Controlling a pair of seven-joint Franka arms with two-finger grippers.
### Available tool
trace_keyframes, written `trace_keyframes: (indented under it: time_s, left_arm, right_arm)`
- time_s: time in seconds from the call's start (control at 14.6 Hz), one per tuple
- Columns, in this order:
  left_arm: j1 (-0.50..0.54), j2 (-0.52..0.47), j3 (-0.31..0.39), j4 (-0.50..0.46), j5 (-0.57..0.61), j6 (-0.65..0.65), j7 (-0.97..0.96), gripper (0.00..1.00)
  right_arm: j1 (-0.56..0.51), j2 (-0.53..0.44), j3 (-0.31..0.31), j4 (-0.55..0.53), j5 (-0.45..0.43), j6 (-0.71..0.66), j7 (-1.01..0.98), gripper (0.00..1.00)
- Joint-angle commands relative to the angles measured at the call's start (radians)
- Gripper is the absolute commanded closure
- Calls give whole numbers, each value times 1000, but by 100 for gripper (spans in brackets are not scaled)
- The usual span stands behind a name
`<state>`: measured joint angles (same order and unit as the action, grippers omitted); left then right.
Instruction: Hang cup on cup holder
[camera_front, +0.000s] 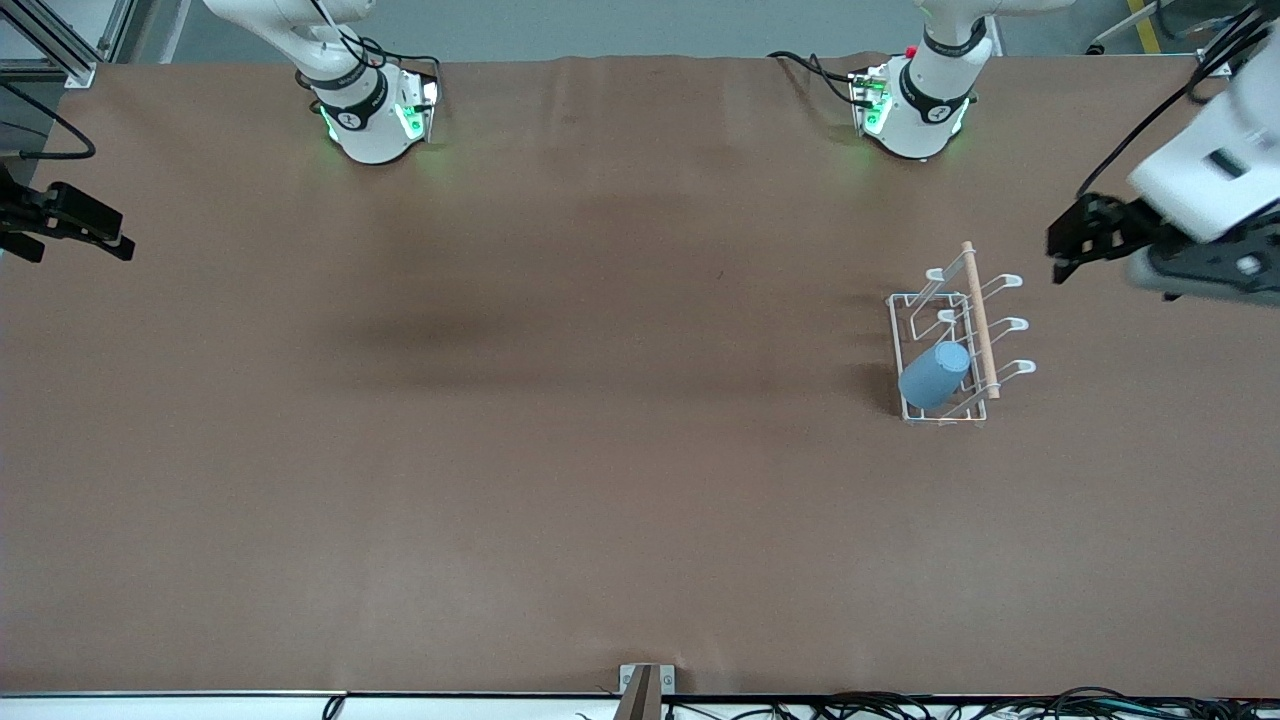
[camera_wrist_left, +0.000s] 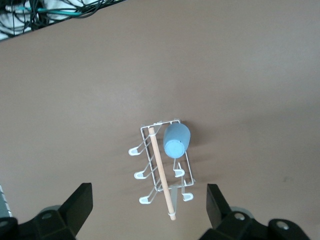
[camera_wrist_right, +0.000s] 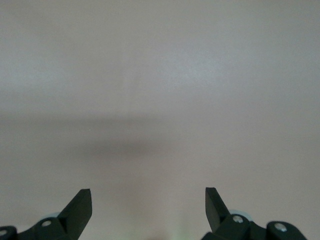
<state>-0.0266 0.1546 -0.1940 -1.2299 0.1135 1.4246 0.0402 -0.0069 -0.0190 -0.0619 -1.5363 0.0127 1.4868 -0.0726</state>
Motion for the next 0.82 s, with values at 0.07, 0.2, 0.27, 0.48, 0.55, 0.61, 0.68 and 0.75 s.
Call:
trace_keyframes:
  time_s: [0.07,0.2,0.27,0.48,0.55,0.61,0.68,0.75]
  left_arm:
    - [43,-56,-1,-49,-57,-24,-22,0]
    - [39,-137,24,-161,-74,-13,-31,0]
    - [37,-186,30,-234,-74,3,-40,0]
    - [37,-318,67,-435,-121,86,-56,0]
    - [36,-346,70,-474,-121,103,-60,0]
    - [28,-359,70,-490,-112,109,-66,0]
    - [25,-357,70,-490,-110,106,-75,0]
    - [27,-356,68,-488,-110,100,-89,0]
  right_arm:
    - [-18,-25,16,-25,-10,13,-15,0]
    - [-18,-25,16,-25,-7,13,-13,0]
    - [-18,-25,16,-24,-7,13,-13,0]
    - [-19,-24,14,-22,-5,15,-13,0]
    - [-18,-22,14,-21,-5,15,-12,0]
    - [-18,-22,14,-22,-5,13,-12,0]
    - [-18,-24,14,-21,-5,15,-13,0]
    - [-18,-22,14,-21,-5,15,-12,0]
